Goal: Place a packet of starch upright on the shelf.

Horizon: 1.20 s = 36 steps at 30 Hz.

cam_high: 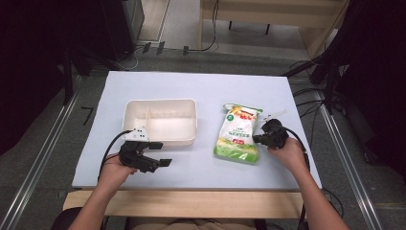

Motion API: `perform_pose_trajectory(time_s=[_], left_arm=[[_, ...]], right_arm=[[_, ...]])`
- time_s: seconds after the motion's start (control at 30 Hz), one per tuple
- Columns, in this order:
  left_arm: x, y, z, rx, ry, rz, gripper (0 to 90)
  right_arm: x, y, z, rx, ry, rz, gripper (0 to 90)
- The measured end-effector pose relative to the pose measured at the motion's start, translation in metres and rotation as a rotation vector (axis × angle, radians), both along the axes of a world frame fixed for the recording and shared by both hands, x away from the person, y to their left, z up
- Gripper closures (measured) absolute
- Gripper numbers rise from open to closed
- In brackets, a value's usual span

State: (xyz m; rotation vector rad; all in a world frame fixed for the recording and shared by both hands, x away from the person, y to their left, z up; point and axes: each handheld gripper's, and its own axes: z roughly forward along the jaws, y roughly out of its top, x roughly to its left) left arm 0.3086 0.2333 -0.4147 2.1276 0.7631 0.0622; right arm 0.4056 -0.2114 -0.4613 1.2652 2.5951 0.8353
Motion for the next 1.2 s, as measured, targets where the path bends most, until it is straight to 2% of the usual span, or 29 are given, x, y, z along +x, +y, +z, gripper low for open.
perform_pose_trajectory(time_s=[0.07, 0.2, 0.33, 0.43, 0.57, 0.63, 0.77, 0.8, 0.87, 0.93, 1.0, 1.07, 1.17, 1.2], left_arm=[[0.002, -0.002, 0.0, 0.004, 0.0, -0.008, 24.9], [0.004, -0.005, 0.0, -0.002, 0.0, -0.016, 24.9], [0.004, -0.006, -0.001, -0.003, 0.0, -0.017, 25.0], [0.004, -0.005, -0.001, 0.0, 0.0, -0.019, 25.0], [0.003, -0.003, 0.0, 0.001, 0.0, -0.012, 25.0], [0.002, -0.001, -0.001, -0.008, -0.001, -0.005, 24.9], [-0.002, 0.003, 0.0, -0.007, -0.005, 0.006, 24.9], [-0.002, 0.003, 0.0, -0.007, -0.005, 0.006, 24.9], [-0.004, 0.004, 0.0, 0.001, -0.002, 0.014, 25.0], [-0.007, 0.007, -0.001, 0.003, -0.003, 0.023, 24.9], [-0.009, 0.008, 0.0, 0.004, -0.004, 0.029, 24.9], [-0.012, 0.011, 0.0, 0.0, -0.009, 0.043, 24.9], [-0.014, 0.015, 0.001, -0.002, -0.013, 0.052, 24.9], [-0.016, 0.017, 0.001, -0.005, -0.01, 0.056, 24.9]], right_arm=[[-0.004, 0.007, 0.001, 0.015, 0.005, 0.027, 90.0], [-0.009, 0.021, 0.001, 0.004, -0.007, 0.066, 90.0], [-0.012, 0.033, 0.001, 0.015, 0.004, 0.107, 90.0], [-0.013, 0.04, 0.0, 0.037, 0.016, 0.115, 90.0], [-0.011, 0.041, 0.003, 0.037, 0.027, 0.138, 90.0], [-0.008, 0.029, 0.013, 0.065, 0.005, 0.114, 90.0], [0.0, 0.008, 0.025, 0.07, -0.044, 0.025, 90.0], [0.0, 0.008, 0.025, 0.07, -0.044, 0.025, 90.0], [0.007, -0.002, 0.028, 0.061, -0.062, -0.026, 90.0], [0.02, -0.009, 0.033, 0.078, -0.073, -0.072, 90.0], [0.023, -0.01, 0.035, 0.088, -0.079, -0.075, 90.0], [0.039, -0.002, 0.042, 0.114, -0.093, -0.086, 90.0], [0.048, 0.006, 0.045, 0.103, -0.103, -0.072, 90.0], [0.061, 0.018, 0.048, 0.09, -0.113, -0.052, 90.0]])
